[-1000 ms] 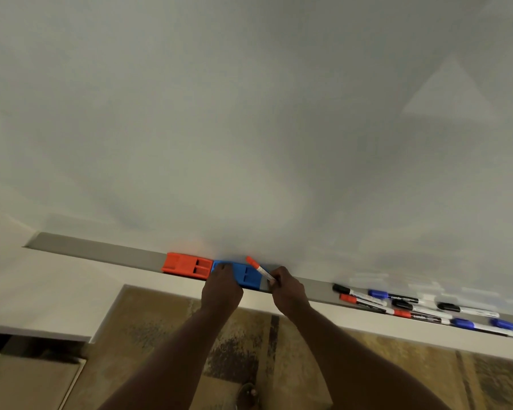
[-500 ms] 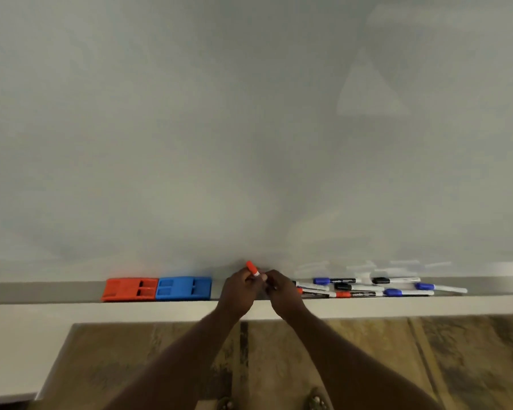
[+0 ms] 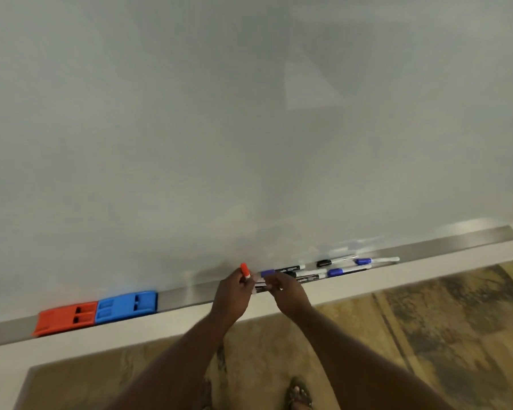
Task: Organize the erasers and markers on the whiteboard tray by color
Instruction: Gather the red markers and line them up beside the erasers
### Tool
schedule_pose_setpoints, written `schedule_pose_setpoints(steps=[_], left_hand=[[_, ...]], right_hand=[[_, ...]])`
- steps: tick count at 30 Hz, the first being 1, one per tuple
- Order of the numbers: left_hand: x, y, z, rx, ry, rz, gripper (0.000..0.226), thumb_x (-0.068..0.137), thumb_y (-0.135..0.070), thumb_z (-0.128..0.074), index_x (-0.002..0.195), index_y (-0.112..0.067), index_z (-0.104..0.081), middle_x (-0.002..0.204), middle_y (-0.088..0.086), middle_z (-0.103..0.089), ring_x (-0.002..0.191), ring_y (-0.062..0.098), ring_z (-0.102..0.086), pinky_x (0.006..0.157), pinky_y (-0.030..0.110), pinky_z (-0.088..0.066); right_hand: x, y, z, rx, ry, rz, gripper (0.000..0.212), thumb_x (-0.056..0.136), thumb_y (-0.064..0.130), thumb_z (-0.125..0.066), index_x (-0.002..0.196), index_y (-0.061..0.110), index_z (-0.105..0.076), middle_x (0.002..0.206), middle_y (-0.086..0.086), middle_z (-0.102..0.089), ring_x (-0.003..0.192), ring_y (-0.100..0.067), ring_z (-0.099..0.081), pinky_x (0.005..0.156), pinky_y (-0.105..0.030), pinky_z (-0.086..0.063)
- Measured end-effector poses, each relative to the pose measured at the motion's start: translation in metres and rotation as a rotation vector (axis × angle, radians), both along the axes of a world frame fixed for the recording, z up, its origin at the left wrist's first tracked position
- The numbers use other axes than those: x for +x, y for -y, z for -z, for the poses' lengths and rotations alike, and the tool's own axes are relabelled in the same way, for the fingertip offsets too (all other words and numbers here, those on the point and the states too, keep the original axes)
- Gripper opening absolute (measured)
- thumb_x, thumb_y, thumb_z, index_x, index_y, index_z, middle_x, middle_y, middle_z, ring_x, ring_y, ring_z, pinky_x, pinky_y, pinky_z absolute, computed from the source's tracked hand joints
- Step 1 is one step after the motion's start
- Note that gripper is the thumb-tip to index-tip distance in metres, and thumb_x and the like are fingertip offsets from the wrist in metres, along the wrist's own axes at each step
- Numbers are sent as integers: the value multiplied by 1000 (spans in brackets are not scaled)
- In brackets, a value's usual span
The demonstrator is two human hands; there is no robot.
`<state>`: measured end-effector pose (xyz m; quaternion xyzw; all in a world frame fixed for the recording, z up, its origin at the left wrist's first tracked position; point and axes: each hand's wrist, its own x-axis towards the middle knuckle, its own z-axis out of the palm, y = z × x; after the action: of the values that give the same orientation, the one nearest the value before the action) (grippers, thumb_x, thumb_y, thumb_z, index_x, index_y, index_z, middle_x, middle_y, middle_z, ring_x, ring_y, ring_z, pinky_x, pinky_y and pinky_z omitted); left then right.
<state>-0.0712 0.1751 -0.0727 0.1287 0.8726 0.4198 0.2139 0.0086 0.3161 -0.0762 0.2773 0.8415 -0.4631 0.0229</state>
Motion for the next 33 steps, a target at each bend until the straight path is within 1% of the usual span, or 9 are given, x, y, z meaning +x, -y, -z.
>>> schedule_pose_setpoints(steps=[4, 8, 10, 12, 14, 19, 25, 28, 33], left_hand=[[7, -11, 8, -119, 12, -30, 30, 93, -43, -54, 87, -16, -65, 81, 5, -71, 80, 24, -67, 72, 33, -50], [14, -24, 13, -116, 119, -30, 30, 94, -42, -53, 92, -15, -68, 85, 6, -73, 84, 25, -68, 76, 35, -50], [19, -34, 15, -112, 149, -17, 29, 94, -40, -51, 94, -17, -68, 77, 1, -72, 80, 21, -67, 75, 35, -51], [24, -45, 17, -141, 149, -36, 26, 94, -40, -49, 93, -19, -66, 68, -2, -68, 71, 15, -64, 66, 31, -47], [27, -52, 18, -195, 128, -101, 26, 94, -37, -48, 92, -17, -65, 74, 1, -70, 71, 17, -64, 63, 29, -45], [24, -54, 25, -285, 46, -237, 30, 94, -30, -50, 94, -4, -66, 95, 17, -68, 88, 34, -67, 76, 39, -55], [27, -65, 30, -246, 26, -208, 28, 95, -34, -52, 92, -9, -62, 90, 12, -69, 85, 28, -66, 80, 39, -56], [30, -73, 30, -237, 16, -248, 27, 95, -32, -53, 93, -7, -63, 91, 12, -68, 87, 30, -67, 81, 42, -57], [38, -87, 30, -186, 83, -141, 29, 95, -39, -49, 96, -16, -67, 84, 5, -73, 82, 23, -69, 77, 36, -54]], right_hand=[[21, -30, 10, 25, 100, 96, 23, 95, 13, -55, 113, 21, -67, 105, 1, -71, 90, -14, -61, 71, -21, -44], [38, -55, 20, 17, 163, 225, 29, 97, 15, -55, 125, 18, -62, 126, -3, -67, 111, -21, -63, 87, -24, -44], [43, -66, 23, 10, 179, 257, 32, 98, 14, -55, 130, 17, -59, 132, -3, -64, 119, -22, -61, 92, -27, -45], [47, -74, 26, 7, 180, 265, 32, 98, 14, -55, 129, 17, -59, 133, -2, -64, 120, -21, -61, 94, -29, -47], [47, -80, 29, -4, 183, 259, 30, 98, 14, -56, 127, 18, -60, 132, -2, -64, 119, -21, -61, 92, -28, -48], [41, -90, 33, 18, 197, 220, 34, 97, 12, -55, 131, 19, -58, 137, -2, -61, 122, -22, -60, 99, -32, -50], [39, -103, 33, 118, 203, 334, 41, 93, 10, -56, 133, 19, -54, 140, -3, -50, 105, -24, -67, 88, -32, -53], [40, -109, 36, 94, 235, 322, 42, 92, 11, -55, 134, 18, -54, 140, -3, -52, 111, -24, -64, 90, -33, -53], [37, -113, 38, 88, 241, 274, 44, 91, 13, -55, 135, 18, -54, 134, -4, -61, 118, -22, -61, 89, -28, -48]])
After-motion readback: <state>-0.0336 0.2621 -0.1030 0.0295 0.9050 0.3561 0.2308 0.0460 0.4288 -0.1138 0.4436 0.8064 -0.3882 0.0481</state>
